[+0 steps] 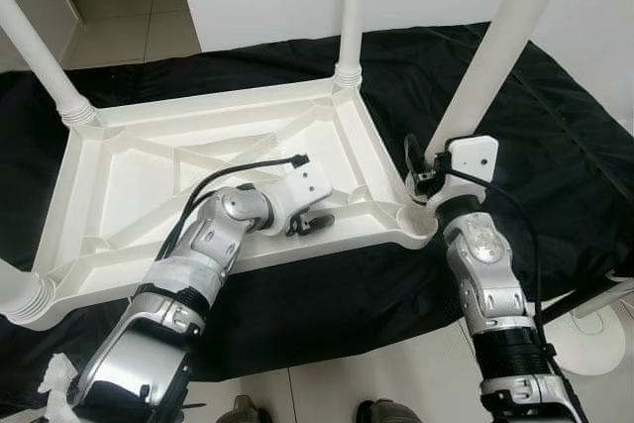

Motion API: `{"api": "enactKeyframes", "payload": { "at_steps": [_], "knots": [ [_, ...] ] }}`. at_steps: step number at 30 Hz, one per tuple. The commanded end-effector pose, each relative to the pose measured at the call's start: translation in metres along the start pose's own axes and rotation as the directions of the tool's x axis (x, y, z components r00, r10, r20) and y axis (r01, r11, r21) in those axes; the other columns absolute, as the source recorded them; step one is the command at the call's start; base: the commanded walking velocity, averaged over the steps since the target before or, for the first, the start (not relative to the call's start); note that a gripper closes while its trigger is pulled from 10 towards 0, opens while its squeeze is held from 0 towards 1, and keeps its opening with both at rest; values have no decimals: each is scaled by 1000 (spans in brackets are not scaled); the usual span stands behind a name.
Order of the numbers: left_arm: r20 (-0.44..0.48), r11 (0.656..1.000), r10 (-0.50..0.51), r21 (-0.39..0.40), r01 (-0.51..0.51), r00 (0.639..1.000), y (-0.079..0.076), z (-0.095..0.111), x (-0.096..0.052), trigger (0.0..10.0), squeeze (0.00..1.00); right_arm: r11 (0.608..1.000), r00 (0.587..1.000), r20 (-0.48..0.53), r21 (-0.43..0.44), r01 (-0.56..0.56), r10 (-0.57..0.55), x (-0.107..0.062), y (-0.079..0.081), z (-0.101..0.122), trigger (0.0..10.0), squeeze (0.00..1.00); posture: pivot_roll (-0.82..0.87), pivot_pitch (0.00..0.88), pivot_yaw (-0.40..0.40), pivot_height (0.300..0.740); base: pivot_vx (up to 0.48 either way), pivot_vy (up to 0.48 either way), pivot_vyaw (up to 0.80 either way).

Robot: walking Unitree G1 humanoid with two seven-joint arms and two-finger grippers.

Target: Building children table

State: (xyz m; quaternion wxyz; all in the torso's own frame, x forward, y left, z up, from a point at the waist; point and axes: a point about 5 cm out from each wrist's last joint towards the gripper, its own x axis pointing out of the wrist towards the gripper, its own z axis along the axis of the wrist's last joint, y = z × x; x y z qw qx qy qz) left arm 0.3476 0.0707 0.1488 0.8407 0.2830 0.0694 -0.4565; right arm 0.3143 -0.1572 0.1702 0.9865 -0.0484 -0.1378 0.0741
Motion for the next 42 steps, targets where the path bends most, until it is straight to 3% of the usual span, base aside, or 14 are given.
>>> {"api": "enactKeyframes", "payload": {
  "at_steps": [1,3,6,10,12,18,42],
  "knots": [
    [57,888,458,-83,-453,887,28,7,-12,10000,0,999,999,9,30,-37,37,0,6,3,10000,0,-106,57,78,740,0,0,0],
    [168,912,398,-182,-369,902,24,19,-17,10000,0,996,998,-5,62,-57,57,-2,8,2,10000,0,-103,53,76,740,0,0,0],
    [256,928,349,-228,-295,901,20,28,-20,10000,0,996,998,-3,54,-65,65,-2,9,2,10000,0,-101,51,71,740,0,0,0],
    [297,938,320,-230,-258,899,16,31,-23,10000,0,996,997,-7,33,-80,80,-2,10,1,10000,0,-100,50,71,740,0,0,0],
    [408,967,206,-224,-121,890,4,39,-30,10000,0,992,992,12,24,-128,127,-6,14,2,10000,0,-91,53,60,740,0,0,0],
    [500,981,60,-189,41,864,-12,45,-42,10000,0,987,987,36,46,-157,155,-10,19,6,10000,0,-86,57,53,740,0,0,0],
    [490,964,-143,-127,233,860,-30,47,-51,10000,0,973,972,76,39,-227,224,-24,16,17,10000,0,-88,98,56,740,0,0,0]
  ]
}}
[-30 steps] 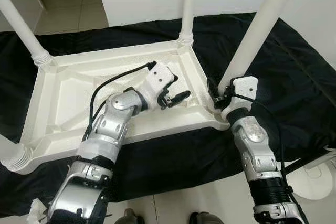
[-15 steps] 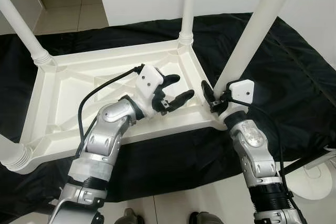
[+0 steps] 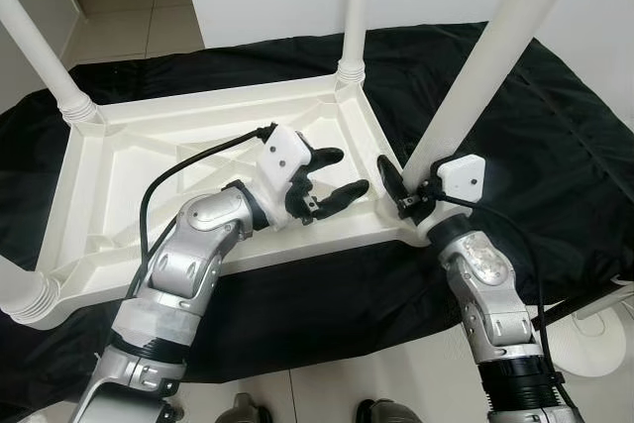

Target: Building children table

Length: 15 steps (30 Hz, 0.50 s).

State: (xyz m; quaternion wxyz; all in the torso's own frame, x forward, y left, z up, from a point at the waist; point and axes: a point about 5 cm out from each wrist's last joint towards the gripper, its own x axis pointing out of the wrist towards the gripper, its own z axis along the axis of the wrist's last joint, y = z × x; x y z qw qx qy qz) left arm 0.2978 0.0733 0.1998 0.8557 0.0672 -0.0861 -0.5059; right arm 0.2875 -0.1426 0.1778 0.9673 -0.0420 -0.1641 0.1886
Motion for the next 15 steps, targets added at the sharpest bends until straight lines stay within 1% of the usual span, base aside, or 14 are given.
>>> {"api": "enactKeyframes", "payload": {
  "at_steps": [1,5,6,8,11,15],
  "knots": [
    [-15,982,-191,-4,191,982,-12,-3,-3,10000,0,1000,1000,4,6,-3,3,-4,0,2,10000,0,-89,103,57,740,0,0,0],
    [-17,980,-201,-8,201,979,-13,-3,-3,10000,0,1000,1000,-1,1,10,-10,-10,-2,3,10000,0,-94,108,61,740,0,0,0],
    [-21,979,-204,-11,204,979,-14,-4,-3,10000,0,1000,1000,-14,-4,19,-19,-16,-4,2,10000,0,-98,113,65,740,0,0,0],
    [-21,979,-204,-11,204,979,-14,-4,-3,10000,0,1000,1000,-14,-4,19,-19,-16,-4,2,10000,0,-98,113,65,740,0,0,0],
    [-27,975,-220,-24,220,975,-17,-4,-3,10000,0,999,999,-38,-10,37,-37,-25,-9,0,10000,0,-106,121,76,740,0,0,0],
    [-36,974,-226,-32,225,973,-18,-6,-4,10000,0,998,997,-53,-8,55,-55,-29,-13,-3,10000,0,-111,123,84,740,0,0,0]
  ]
}}
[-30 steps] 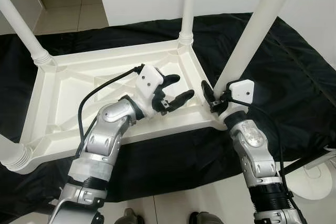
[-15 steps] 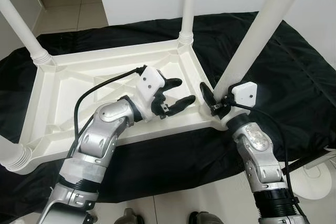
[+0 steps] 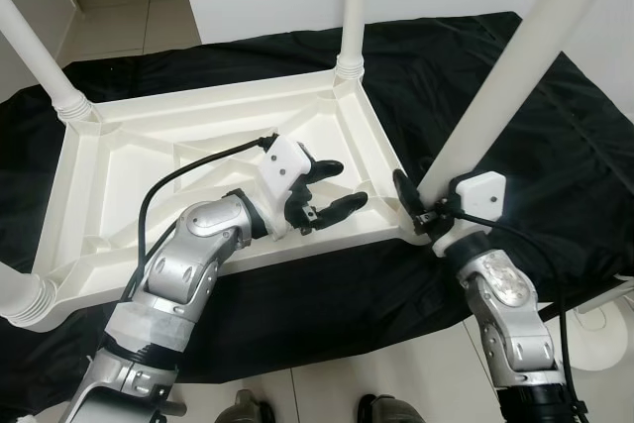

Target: Building children table

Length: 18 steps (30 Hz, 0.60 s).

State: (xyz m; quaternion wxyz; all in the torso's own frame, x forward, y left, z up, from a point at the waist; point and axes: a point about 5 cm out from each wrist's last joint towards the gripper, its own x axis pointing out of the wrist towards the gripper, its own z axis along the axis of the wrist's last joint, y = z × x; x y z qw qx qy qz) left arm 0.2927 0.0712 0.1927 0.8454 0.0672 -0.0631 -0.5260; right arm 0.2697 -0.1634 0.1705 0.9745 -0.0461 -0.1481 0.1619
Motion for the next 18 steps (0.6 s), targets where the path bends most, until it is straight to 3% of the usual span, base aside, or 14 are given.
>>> {"api": "enactKeyframes", "payload": {
  "at_steps": [1,18],
  "knots": [
    [-18,980,-197,-11,196,980,-14,-3,-4,10000,0,1000,1000,-22,4,8,-8,-4,-2,-3,10000,0,-111,125,87,740,0,0,0],
    [-61,965,-262,-49,259,963,-29,-6,-12,10000,0,1000,998,-59,5,-31,31,-1,7,-14,10000,0,-95,121,92,740,0,0,0]
  ]
}}
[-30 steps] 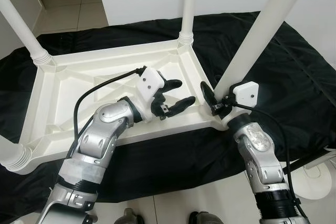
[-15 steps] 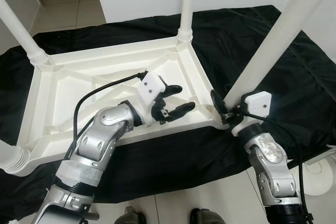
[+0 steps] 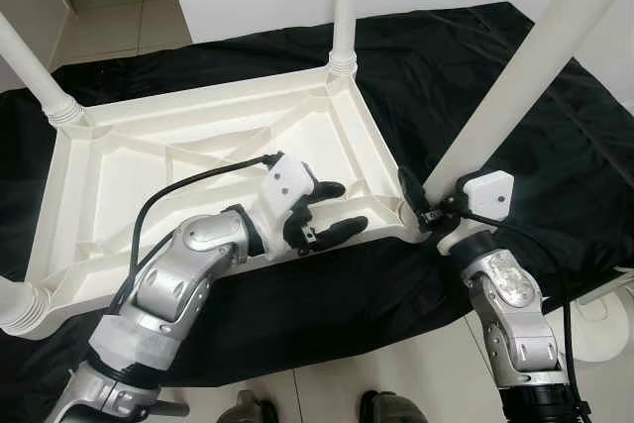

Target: Building children table

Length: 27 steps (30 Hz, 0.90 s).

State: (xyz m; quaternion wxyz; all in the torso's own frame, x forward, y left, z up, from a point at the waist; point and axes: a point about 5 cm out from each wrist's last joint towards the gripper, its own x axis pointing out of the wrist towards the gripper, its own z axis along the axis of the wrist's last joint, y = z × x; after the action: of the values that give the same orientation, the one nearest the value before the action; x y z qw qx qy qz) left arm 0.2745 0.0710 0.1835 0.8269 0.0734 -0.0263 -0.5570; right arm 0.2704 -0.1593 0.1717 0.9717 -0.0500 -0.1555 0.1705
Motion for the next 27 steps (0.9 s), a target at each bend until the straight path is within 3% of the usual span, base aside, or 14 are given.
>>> {"api": "enactKeyframes", "payload": {
  "at_steps": [1,15,23,27],
  "knots": [
    [-7,984,-179,-4,179,984,-12,-1,-3,10000,0,1000,997,-80,8,-17,18,-3,4,-16,10000,0,-94,121,92,740,0,0,0],
    [-16,991,-131,-34,130,991,-14,-6,-9,10000,0,999,989,-138,-8,-48,47,1,6,-31,10000,0,-95,96,100,740,0,0,0],
    [-8,995,-94,-45,93,996,-11,-8,-6,10000,0,987,991,-128,153,47,-28,9,1,-35,10000,0,-107,57,113,740,0,0,0],
    [-3,995,-88,-45,88,996,-9,-7,-7,10000,0,983,988,-148,171,69,-43,12,-2,-37,10000,0,-106,47,117,740,0,0,0]
  ]
}}
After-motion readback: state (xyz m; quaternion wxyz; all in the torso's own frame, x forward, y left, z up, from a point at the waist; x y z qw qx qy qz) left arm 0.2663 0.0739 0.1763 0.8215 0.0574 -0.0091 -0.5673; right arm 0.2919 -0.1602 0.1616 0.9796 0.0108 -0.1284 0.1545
